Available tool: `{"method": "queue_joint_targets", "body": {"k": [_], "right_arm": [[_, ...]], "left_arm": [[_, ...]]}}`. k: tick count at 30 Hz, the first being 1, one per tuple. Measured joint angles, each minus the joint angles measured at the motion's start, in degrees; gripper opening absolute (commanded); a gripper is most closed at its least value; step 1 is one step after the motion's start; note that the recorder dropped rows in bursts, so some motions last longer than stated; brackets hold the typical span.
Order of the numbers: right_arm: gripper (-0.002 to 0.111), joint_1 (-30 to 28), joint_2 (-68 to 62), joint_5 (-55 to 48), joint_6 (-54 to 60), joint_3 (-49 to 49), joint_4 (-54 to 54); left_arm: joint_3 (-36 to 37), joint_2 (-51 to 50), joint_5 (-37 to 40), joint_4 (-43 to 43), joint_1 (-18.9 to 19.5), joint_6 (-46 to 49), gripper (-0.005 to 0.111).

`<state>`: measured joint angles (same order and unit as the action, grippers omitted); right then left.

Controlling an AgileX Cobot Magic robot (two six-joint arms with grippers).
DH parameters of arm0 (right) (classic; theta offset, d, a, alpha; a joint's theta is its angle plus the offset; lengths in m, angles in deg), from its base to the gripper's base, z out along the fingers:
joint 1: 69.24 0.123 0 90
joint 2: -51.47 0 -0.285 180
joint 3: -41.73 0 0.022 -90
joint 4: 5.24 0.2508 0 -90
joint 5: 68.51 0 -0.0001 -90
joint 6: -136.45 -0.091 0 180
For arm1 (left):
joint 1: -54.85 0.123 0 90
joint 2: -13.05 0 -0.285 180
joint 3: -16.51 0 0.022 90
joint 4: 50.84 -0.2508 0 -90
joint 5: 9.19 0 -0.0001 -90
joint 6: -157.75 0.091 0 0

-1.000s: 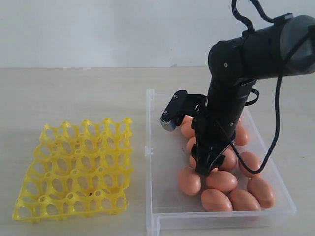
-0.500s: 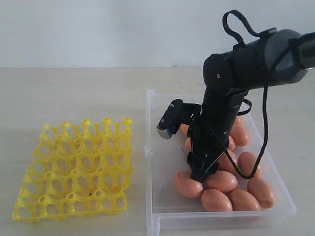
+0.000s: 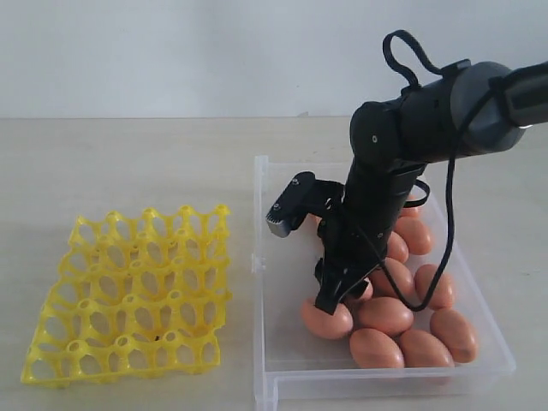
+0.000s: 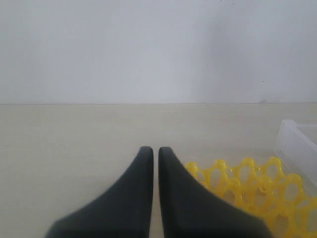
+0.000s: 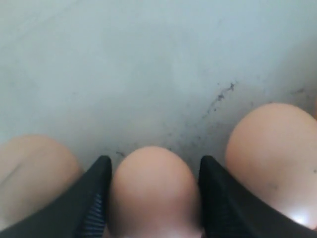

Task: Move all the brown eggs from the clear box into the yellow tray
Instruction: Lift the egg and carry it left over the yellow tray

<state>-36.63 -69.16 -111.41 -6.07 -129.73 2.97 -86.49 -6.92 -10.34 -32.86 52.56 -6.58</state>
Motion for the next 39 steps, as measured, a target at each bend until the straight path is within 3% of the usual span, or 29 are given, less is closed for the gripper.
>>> {"method": "queue_joint_targets", "body": {"k": [12,18,28,36,39], "right_arm": [[0.0,0.0,0.0,12.02,-7.43,0.0,9.36],[0.0,0.0,0.0,23.32,-12.75,2.44,10.99],[0.0,0.0,0.0,61.59,-22.16,19.69,12.94],[0.0,0.0,0.0,92.96,-43.68,30.55,-5.06],[0.0,0.0,0.0,105.16,-46.8,33.36,-9.12]], "left_arm": [[0.0,0.0,0.0,0.0,0.0,0.0,0.004],[0.0,0.0,0.0,0.0,0.0,0.0,0.004],[0.0,0.0,0.0,0.0,0.0,0.0,0.004],[0.0,0.0,0.0,0.0,0.0,0.0,0.004],[0.0,0.0,0.0,0.0,0.0,0.0,0.004]]}}
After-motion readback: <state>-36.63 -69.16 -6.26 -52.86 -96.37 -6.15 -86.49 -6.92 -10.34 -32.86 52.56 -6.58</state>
